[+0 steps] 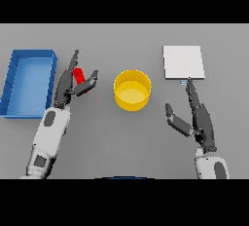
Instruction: Pick up the red beaker and tilt it to pour out 1 green nut into yellow bowl. Pick up the yellow bowl and place it on the metallic measuring scale.
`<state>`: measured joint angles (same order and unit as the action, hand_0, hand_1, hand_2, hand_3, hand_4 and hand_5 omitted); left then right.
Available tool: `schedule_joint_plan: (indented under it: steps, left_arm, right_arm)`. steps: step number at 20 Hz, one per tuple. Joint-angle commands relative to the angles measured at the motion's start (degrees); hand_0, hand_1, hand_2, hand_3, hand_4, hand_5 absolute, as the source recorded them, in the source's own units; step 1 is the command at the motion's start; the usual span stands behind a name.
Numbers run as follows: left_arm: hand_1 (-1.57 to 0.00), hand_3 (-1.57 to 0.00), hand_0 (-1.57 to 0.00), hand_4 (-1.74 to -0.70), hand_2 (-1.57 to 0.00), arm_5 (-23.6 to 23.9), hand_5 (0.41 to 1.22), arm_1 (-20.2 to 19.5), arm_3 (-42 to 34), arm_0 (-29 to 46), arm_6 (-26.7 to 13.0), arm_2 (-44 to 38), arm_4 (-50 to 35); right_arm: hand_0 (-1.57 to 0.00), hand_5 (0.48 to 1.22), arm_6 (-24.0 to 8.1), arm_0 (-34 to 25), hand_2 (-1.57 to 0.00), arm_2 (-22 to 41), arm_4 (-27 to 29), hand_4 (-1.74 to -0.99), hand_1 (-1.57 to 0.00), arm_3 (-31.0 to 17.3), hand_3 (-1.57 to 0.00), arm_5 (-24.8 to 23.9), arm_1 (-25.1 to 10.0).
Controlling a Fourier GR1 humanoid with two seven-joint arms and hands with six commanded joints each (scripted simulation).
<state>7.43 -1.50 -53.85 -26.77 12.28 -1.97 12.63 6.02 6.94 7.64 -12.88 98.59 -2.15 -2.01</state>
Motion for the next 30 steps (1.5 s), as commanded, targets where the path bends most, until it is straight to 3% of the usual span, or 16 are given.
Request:
schedule_joint_plan:
  steps: [1, 4, 5, 6, 9, 11, 12, 13, 19, 23, 27, 30]
  left_arm:
    - [0.00, 0.00, 0.00, -1.26, 0.00, 0.17, 0.680, 0.10, 0.49, -0.34, 0.33, -0.15, -0.02]
    - [-0.02, 0.00, 0.00, -1.30, -0.04, 1.54, 0.715, 0.46, 3.07, -1.52, 3.48, -1.03, 0.02]
    - [-0.14, -0.05, -0.09, -1.32, -0.15, 2.22, 0.741, 0.95, 3.90, -2.40, 4.22, -1.43, -0.15]
    - [-0.36, -0.22, -0.32, -1.35, -0.36, 2.79, 0.770, 1.14, 4.85, -2.40, 5.02, -2.10, -0.49]
    - [-0.95, -0.76, -0.93, -1.53, -0.95, 4.29, 0.990, 2.13, 5.67, -3.08, 5.70, -2.27, 0.19]
    - [-1.18, -1.00, -1.16, -1.60, -1.17, 3.70, 1.073, 2.77, 7.48, -3.95, 8.31, -2.74, -0.54]
    - [-1.25, -1.11, -1.24, -1.57, -1.25, 3.81, 1.103, 2.47, 7.70, -3.86, 9.12, -2.91, -0.66]
    - [-1.32, -1.20, -1.31, -1.61, -1.32, 4.32, 1.119, 2.70, 7.97, -4.36, 8.85, -3.26, -0.99]
    - [-1.50, -1.47, -1.50, -1.71, -1.50, 5.05, 1.126, 1.83, 4.76, -4.67, 7.59, -2.54, -1.01]
    - [-1.54, -1.53, -1.54, -1.73, -1.54, 3.27, 1.130, -1.95, -0.57, -5.91, 2.81, 1.57, 2.68]
    - [-1.56, -1.55, -1.56, -1.74, -1.56, 1.11, 1.136, -7.40, -4.53, -7.73, -3.17, 10.27, 12.75]
    - [-1.56, -1.55, -1.56, -1.74, -1.56, -0.43, 1.123, -8.39, -6.24, -8.13, -5.90, 13.55, 15.54]
  right_arm:
    - [0.00, 0.691, 0.27, 0.32, 0.00, -0.36, 0.19, -1.262, 0.00, -0.37, 0.00, 0.11, -0.36]
    - [0.00, 0.691, 1.11, 0.69, 0.00, -0.34, 0.01, -1.259, 0.00, 0.64, 0.00, -0.20, -0.43]
    - [0.00, 0.691, 0.32, 0.27, 0.00, -0.30, -0.13, -1.255, 0.00, -0.04, 0.00, -0.34, -0.17]
    - [0.00, 0.690, 0.52, 0.06, 0.00, 0.02, -0.75, -1.252, 0.00, -0.56, 0.00, -0.59, 0.02]
    - [0.00, 0.695, 0.87, -0.24, 0.00, 0.31, -1.47, -1.241, 0.00, -0.21, 0.00, -0.87, -0.06]
    - [0.00, 0.688, 0.05, -0.65, 0.00, 0.02, -0.89, -1.233, 0.00, -0.64, 0.00, -0.68, 0.10]
    - [0.00, 0.686, -0.14, -1.21, 0.00, -0.24, -0.54, -1.233, 0.00, -0.42, 0.00, -0.60, -0.06]
    - [0.00, 0.685, 0.90, -0.28, 0.00, 0.15, -0.69, -1.232, 0.00, -0.83, 0.00, -0.40, 0.13]
    - [0.00, 0.664, 1.46, -0.77, 0.00, 0.28, -2.55, -1.160, 0.00, -1.96, 0.00, -1.50, -0.14]
    - [0.00, 0.656, 2.24, -1.15, 0.00, 0.48, -3.96, -1.108, 0.00, -2.16, 0.00, -2.50, -0.25]
    - [0.00, 0.661, 2.29, -0.48, 0.00, 0.10, -3.86, -1.092, 0.00, -1.27, 0.00, -2.35, -1.02]
    - [0.00, 0.668, 2.28, -0.13, 0.00, 0.41, -3.78, -1.092, 0.00, -1.64, 0.00, -1.97, -0.79]
